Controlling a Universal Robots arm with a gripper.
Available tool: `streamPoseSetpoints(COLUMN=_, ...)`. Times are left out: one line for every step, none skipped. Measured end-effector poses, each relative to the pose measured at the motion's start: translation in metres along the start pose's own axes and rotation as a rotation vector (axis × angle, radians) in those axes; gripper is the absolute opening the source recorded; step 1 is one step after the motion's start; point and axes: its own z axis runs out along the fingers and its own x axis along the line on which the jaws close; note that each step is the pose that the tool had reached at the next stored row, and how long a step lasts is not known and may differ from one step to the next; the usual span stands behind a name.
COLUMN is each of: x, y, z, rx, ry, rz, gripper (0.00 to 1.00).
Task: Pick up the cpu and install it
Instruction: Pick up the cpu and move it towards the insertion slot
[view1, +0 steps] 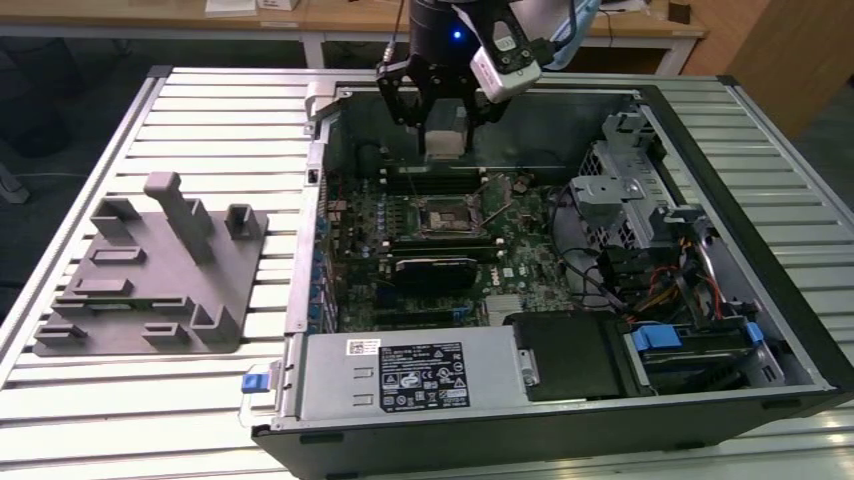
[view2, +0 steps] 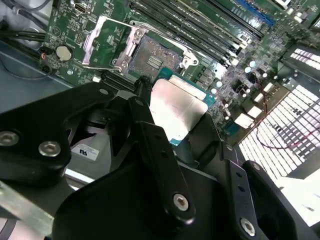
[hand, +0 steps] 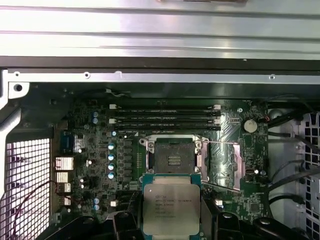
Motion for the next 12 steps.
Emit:
streamPoseSetpoints(x=0.0001, y=0.0, z=0.0019, rx=0.0, ry=0.0, rz=0.0, gripper=0.55)
streamPoseSetpoints(x=0.0001, y=0.0, z=0.0038, rx=0.0, ry=-0.0001, rz=0.0, gripper=0.55)
streamPoseSetpoints(x=0.0002, y=0.0, z=0.0056, rx=0.0, ry=-0.0001, rz=0.0, gripper=0.55)
streamPoseSetpoints(x=0.0003, y=0.0, z=0.0074, rx=0.0001, ry=-0.0001, rz=0.0, gripper=0.55)
streamPoseSetpoints(x=0.0003, y=0.0, z=0.0092, rx=0.0, ry=-0.0001, rz=0.0, gripper=0.55)
streamPoseSetpoints(x=0.0004, y=0.0, z=0.011, rx=0.0, ry=-0.0001, rz=0.0, gripper=0.55)
streamPoseSetpoints(x=0.0004, y=0.0, z=0.0128, rx=0.0002, ry=-0.0001, rz=0.0, gripper=0.55)
streamPoseSetpoints(x=0.0005, y=-0.0001, z=0.0146, rx=0.0004, ry=0.0, rz=0.0, gripper=0.55)
streamPoseSetpoints(x=0.0006, y=-0.0002, z=0.0165, rx=0.0005, ry=0.0, rz=0.0, gripper=0.55)
streamPoseSetpoints(x=0.0006, y=-0.0002, z=0.0183, rx=0.0005, ry=-0.0001, rz=0.0, gripper=0.55)
streamPoseSetpoints(x=0.0007, y=-0.0003, z=0.0201, rx=0.0005, ry=-0.0002, rz=0.0, gripper=0.55)
streamPoseSetpoints(x=0.0007, y=-0.0003, z=0.0219, rx=0.0006, ry=-0.0002, rz=0.0, gripper=0.55)
